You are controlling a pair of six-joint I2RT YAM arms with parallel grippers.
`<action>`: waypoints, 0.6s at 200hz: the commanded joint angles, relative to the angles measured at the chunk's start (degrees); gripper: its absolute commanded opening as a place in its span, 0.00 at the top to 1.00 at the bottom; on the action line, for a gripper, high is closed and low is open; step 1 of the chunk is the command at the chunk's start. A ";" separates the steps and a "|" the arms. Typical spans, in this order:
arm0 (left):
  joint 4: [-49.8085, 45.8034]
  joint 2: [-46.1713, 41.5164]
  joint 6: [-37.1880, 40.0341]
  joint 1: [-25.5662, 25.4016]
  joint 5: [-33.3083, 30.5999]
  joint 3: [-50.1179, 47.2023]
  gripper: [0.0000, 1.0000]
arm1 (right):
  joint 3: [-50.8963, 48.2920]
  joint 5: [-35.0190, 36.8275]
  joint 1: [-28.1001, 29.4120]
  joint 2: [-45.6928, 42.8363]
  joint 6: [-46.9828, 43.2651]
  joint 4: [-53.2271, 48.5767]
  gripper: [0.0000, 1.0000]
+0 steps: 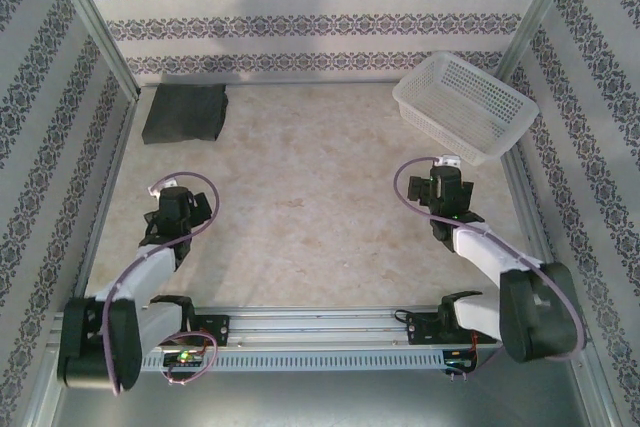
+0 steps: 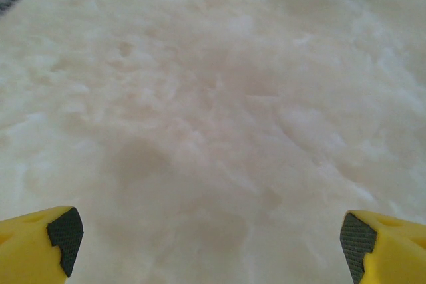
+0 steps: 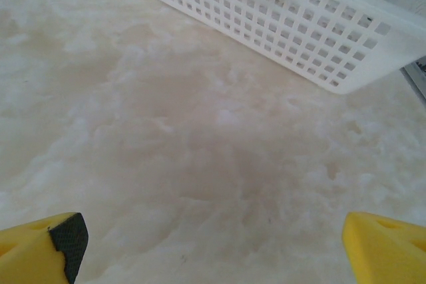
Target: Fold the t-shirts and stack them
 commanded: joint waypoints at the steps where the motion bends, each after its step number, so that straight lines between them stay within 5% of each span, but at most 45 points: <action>1: 20.96 6.55 5.18 1.36 6.08 0.76 0.00 | -0.06 -2.14 -1.52 3.70 -3.88 12.36 0.02; 41: 38.64 18.86 9.11 3.23 11.26 2.05 0.00 | -0.19 -9.70 -5.70 10.89 -5.90 26.37 0.02; 60: 42.85 20.17 12.38 1.78 14.65 0.13 0.00 | -5.82 -12.01 -6.92 16.10 -4.96 42.79 0.02; 78: 65.13 30.06 13.74 0.64 13.35 -4.79 0.00 | -7.96 -11.94 -6.93 15.30 -5.21 42.78 0.02; 94: 49.90 24.67 11.67 0.75 10.33 -1.87 0.00 | -7.30 -12.46 -7.15 16.01 -4.96 43.05 0.02; 120: 43.12 25.76 13.70 0.11 13.32 2.79 0.00 | -4.12 -12.60 -6.84 15.28 -5.57 36.66 0.02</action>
